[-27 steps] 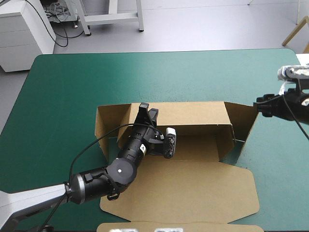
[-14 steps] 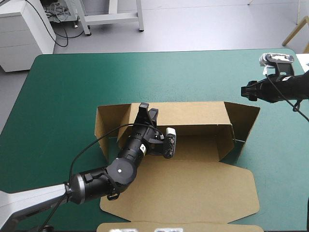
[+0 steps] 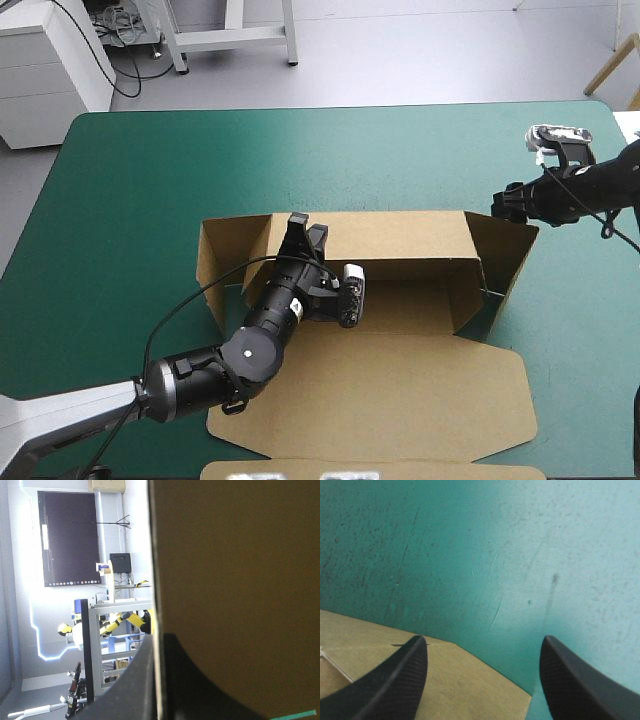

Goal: Fold the box

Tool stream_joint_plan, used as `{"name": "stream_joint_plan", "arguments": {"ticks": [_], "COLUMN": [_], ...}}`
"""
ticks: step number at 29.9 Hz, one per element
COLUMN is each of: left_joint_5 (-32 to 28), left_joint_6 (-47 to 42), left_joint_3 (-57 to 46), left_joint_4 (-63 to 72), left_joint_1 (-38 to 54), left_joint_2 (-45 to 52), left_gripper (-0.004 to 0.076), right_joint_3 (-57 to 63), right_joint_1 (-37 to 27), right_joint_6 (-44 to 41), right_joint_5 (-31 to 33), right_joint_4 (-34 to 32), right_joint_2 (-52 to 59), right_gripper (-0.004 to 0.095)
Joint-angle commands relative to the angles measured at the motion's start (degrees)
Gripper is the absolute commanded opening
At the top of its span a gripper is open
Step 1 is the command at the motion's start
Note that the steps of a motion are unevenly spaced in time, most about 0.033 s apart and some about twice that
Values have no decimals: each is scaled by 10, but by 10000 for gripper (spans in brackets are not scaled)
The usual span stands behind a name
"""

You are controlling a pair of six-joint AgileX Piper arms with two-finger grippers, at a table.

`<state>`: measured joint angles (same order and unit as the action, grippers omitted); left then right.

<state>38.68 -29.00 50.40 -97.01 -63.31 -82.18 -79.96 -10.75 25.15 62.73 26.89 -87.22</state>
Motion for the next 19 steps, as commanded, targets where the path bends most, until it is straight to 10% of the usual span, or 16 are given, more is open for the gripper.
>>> {"name": "stream_joint_plan", "arguments": {"ticks": [1,19], "left_joint_5": [6,6], "left_joint_6": [-11,-11], "left_joint_3": [10,10], "left_joint_4": [-11,-11], "left_joint_1": [-6,-6], "left_joint_2": [13,13], "left_gripper": [-10,-10], "right_joint_3": [-17,168], "right_joint_1": [-1,-1], "right_joint_6": [6,71], "right_joint_5": [16,-6], "right_joint_4": [17,66], "right_joint_2": [20,151], "right_gripper": [589,556]}}
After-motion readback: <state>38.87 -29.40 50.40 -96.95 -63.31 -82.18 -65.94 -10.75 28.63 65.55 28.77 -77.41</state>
